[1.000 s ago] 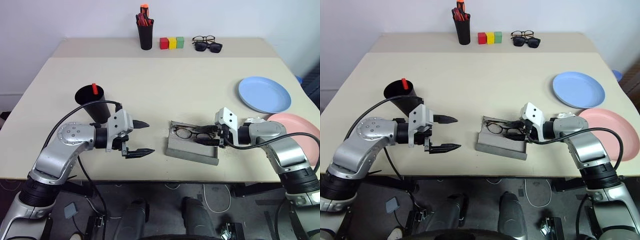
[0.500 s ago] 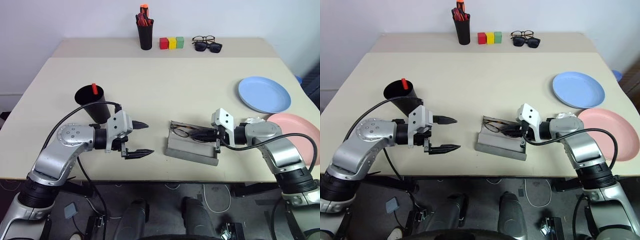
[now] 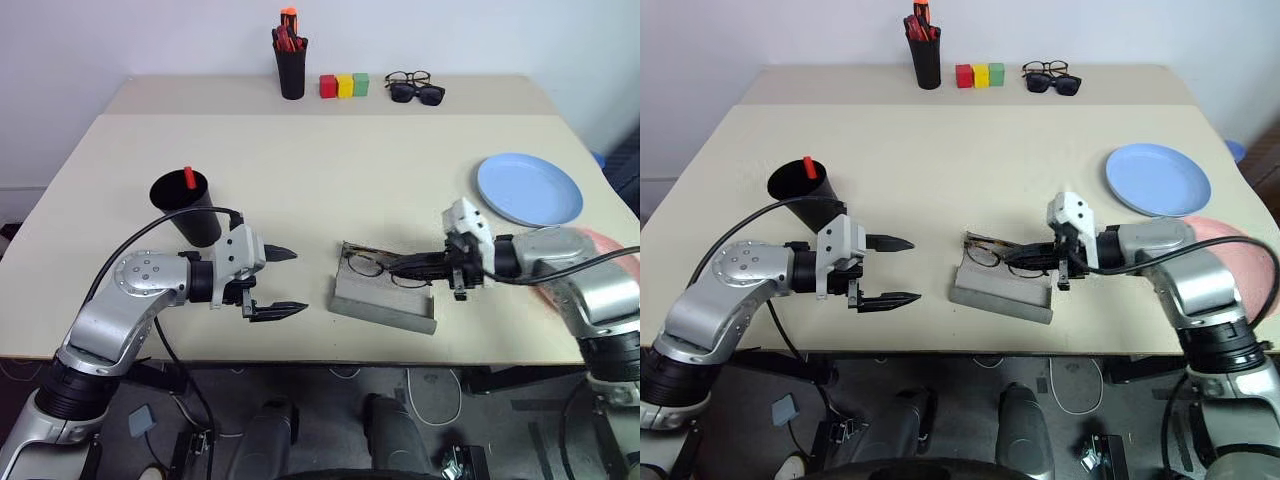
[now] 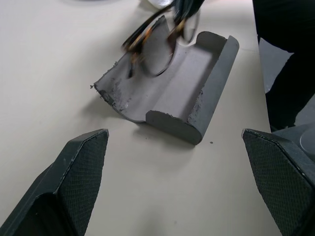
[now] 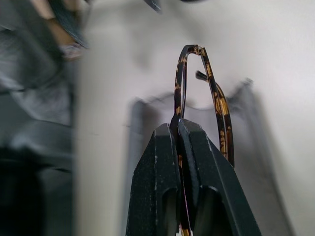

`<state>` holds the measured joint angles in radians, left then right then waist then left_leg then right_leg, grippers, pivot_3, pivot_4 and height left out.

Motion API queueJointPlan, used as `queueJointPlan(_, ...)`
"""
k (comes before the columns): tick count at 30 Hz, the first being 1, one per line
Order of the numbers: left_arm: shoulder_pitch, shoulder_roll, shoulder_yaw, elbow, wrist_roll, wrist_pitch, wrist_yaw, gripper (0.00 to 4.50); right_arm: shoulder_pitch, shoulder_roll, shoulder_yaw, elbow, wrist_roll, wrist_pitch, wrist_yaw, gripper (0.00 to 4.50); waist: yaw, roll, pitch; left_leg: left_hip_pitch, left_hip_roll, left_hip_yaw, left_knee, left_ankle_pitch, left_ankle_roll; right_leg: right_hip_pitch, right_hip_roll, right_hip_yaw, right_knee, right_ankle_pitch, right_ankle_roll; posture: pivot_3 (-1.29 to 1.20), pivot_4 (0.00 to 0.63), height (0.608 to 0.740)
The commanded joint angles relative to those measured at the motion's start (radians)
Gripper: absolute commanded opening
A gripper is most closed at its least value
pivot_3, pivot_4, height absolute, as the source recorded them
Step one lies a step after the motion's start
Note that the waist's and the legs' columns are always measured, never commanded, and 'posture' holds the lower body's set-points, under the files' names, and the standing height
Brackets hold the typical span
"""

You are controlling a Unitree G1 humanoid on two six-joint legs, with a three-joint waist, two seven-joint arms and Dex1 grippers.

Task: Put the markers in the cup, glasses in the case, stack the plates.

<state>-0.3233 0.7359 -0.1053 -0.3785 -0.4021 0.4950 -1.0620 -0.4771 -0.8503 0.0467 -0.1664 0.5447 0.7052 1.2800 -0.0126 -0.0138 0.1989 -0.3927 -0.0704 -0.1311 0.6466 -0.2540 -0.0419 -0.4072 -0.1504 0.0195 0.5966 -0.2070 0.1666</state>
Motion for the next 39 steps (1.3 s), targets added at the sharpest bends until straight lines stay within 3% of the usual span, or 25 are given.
queueJointPlan(1,-0.002,0.001,0.000,-0.027,-0.007,-0.010,0.000,4.50,-0.015,-0.034,-0.024,-0.025,0.053,0.054,0.032,0.04,0.001,0.000,0.000,0.000,0.000,0.000,0.000,0.000,0.000,0.000,0.000,0.000,0.000,0.000,0.000,0.00,0.150,0.739)
queueJointPlan(5,0.003,0.002,0.005,-0.033,-0.012,-0.005,0.003,4.50,-0.002,-0.027,-0.018,-0.020,0.087,0.099,0.040,0.04,0.000,0.000,0.000,0.000,0.000,0.000,0.000,0.000,0.000,0.000,0.000,0.000,0.000,0.000,0.000,0.00,0.150,0.739)
queueJointPlan(13,0.026,0.010,0.022,-0.063,-0.028,0.026,0.021,4.50,0.022,0.055,0.048,0.082,0.006,0.001,0.013,0.04,-0.001,0.000,0.000,0.000,0.000,0.001,0.000,0.000,0.000,0.000,0.000,0.000,0.000,0.000,0.000,0.00,0.150,0.739)
queueJointPlan(21,0.039,0.027,0.034,-0.084,-0.041,0.040,0.035,4.50,0.033,0.056,0.085,0.127,-0.024,-0.017,0.039,0.04,0.000,0.000,0.000,0.000,0.000,0.000,0.000,0.000,0.000,-0.001,0.000,0.000,0.000,0.000,0.000,0.00,0.150,0.739)
queueJointPlan(25,0.042,0.034,0.036,-0.091,-0.046,0.044,0.038,4.50,0.031,0.034,0.105,0.128,-0.028,0.003,0.070,1.40,-0.001,0.000,0.000,0.000,0.000,0.000,0.000,0.000,0.000,-0.001,0.000,0.000,0.000,0.000,0.000,0.00,0.150,0.739)
queueJointPlan(31,0.036,0.033,0.029,-0.090,-0.048,0.047,0.040,4.50,0.036,0.042,0.072,0.119,-0.025,-0.001,0.037,4.43,0.000,0.000,0.000,0.000,0.000,0.000,0.000,0.000,0.000,0.000,0.000,0.000,0.000,0.000,0.000,0.00,0.150,0.739)
queueJointPlan(37,-0.004,0.005,0.001,-0.059,-0.036,0.041,0.046,4.50,0.112,0.000,-0.074,-0.019,0.036,0.015,-0.032,4.43,0.006,0.000,0.000,0.000,0.000,0.000,0.000,0.000,0.000,0.000,0.000,0.000,0.000,0.000,0.000,0.00,0.150,0.739)
queueJointPlan(39,-0.041,-0.018,-0.017,-0.023,-0.031,0.056,0.052,3.93,0.197,-0.036,-0.150,-0.108,0.052,0.016,-0.052,4.50,0.015,0.000,0.000,-0.001,0.000,0.000,0.000,0.000,0.000,0.000,0.000,0.000,0.000,0.000,0.001,0.00,0.150,0.739)
